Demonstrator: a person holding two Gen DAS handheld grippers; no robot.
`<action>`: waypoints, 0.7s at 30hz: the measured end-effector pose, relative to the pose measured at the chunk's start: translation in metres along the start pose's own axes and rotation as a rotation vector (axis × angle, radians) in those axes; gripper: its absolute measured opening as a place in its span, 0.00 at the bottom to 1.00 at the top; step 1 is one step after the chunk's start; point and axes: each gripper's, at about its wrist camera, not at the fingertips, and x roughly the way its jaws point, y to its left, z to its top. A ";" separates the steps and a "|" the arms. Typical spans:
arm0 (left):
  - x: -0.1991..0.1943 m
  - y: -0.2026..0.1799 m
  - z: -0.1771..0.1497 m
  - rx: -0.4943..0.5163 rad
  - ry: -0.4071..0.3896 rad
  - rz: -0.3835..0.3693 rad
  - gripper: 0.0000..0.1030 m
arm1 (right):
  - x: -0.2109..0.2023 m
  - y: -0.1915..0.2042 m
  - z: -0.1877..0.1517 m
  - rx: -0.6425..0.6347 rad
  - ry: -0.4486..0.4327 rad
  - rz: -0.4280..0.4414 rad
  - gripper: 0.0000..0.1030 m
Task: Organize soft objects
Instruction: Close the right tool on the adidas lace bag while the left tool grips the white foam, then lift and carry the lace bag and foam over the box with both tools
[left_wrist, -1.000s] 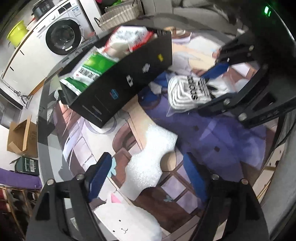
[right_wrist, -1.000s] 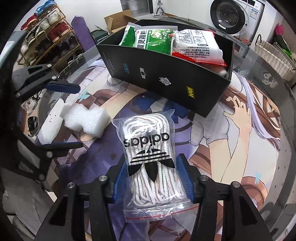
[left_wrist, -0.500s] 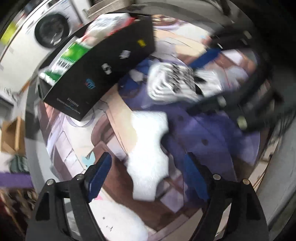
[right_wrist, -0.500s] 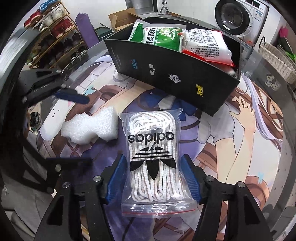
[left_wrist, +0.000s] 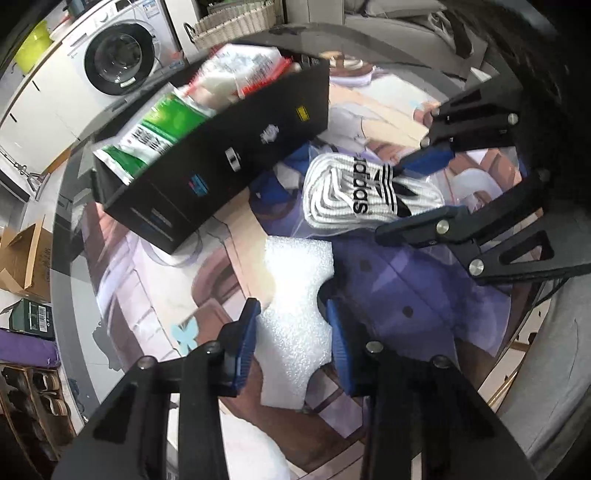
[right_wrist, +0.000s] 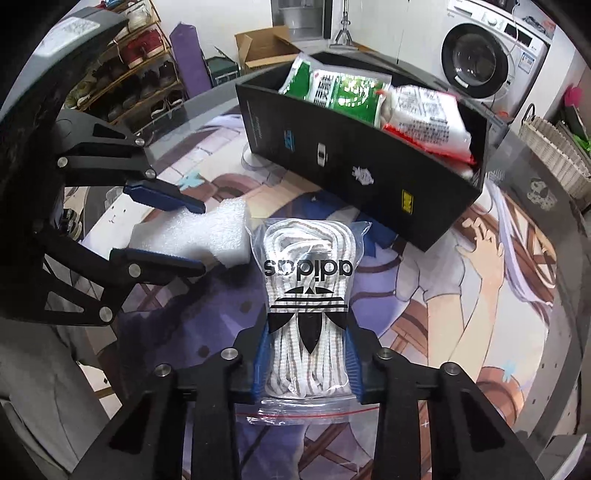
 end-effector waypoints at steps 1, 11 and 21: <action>-0.004 0.003 0.002 -0.001 -0.011 -0.002 0.34 | -0.003 -0.001 0.001 0.007 -0.013 0.000 0.33; -0.070 0.016 0.003 -0.037 -0.288 0.044 0.34 | -0.066 0.000 0.013 0.049 -0.313 -0.041 0.32; -0.121 0.026 -0.005 -0.099 -0.618 0.140 0.34 | -0.134 0.006 0.005 0.063 -0.657 -0.088 0.33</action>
